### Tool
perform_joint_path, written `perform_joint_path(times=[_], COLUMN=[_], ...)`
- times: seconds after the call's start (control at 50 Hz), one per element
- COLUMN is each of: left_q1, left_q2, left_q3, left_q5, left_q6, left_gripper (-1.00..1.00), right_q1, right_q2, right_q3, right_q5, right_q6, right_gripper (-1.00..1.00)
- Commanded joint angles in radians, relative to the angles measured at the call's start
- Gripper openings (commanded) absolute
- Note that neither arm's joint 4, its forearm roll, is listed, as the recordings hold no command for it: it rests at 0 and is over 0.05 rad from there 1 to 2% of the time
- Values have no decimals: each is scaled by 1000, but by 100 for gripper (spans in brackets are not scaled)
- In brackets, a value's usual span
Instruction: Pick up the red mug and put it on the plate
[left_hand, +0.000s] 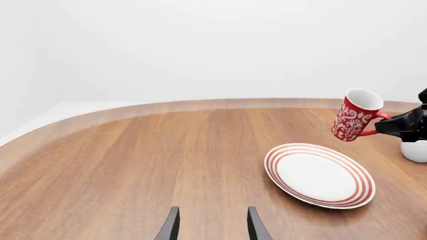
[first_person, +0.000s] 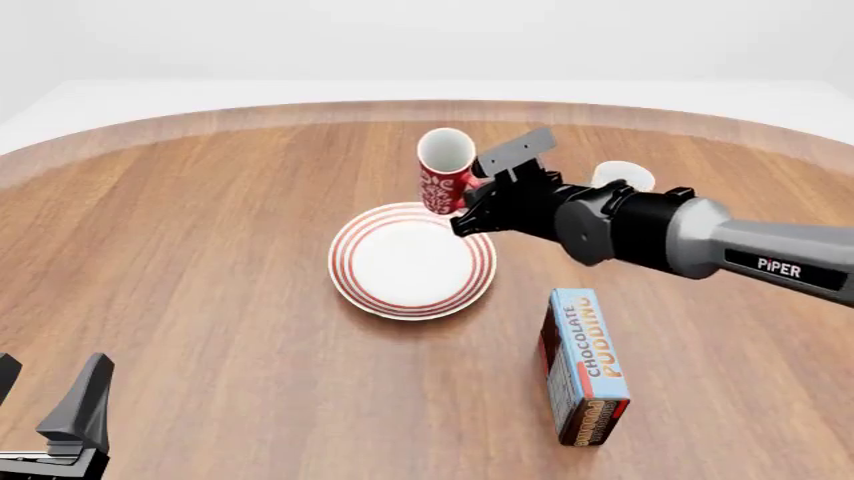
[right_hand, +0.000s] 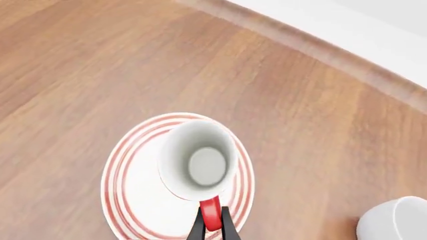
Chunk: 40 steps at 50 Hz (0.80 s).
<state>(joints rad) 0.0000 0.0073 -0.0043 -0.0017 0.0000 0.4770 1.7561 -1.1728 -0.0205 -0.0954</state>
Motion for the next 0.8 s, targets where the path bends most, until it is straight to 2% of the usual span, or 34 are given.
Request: perform_joint_path(times=[0.02,0.8], left_q1=[0,0], left_q2=[0,0], left_q3=[0,0], left_q5=[0,0], left_q6=[0,0], left_gripper=[100,100], right_q1=[3,49], right_q2=[51,181], right_q3=[-47,-77], right_q5=[-8,-60], right_q6=[18,68], right_gripper=[-100,-100])
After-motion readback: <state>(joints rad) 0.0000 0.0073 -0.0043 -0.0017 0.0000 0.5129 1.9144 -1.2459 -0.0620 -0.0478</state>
